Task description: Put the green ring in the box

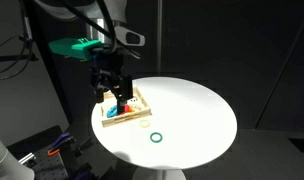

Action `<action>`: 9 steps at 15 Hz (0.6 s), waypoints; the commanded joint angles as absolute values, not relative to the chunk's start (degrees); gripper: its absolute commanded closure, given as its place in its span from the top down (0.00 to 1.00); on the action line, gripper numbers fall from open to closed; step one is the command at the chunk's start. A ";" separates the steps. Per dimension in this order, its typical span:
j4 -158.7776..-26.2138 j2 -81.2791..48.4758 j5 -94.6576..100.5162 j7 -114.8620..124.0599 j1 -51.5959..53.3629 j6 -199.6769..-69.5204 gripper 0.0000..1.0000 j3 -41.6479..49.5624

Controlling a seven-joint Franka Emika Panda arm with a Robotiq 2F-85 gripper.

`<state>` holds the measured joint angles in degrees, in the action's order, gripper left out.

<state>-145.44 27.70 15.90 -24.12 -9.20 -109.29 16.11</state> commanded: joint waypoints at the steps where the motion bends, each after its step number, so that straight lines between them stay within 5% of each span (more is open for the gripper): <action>1: -145.33 27.67 15.73 -24.24 -9.50 -109.15 1.00 15.78; 9: -143.92 21.93 14.67 -22.15 -9.36 -114.58 1.00 16.16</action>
<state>-145.43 25.85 15.76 -23.43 -9.20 -111.42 16.13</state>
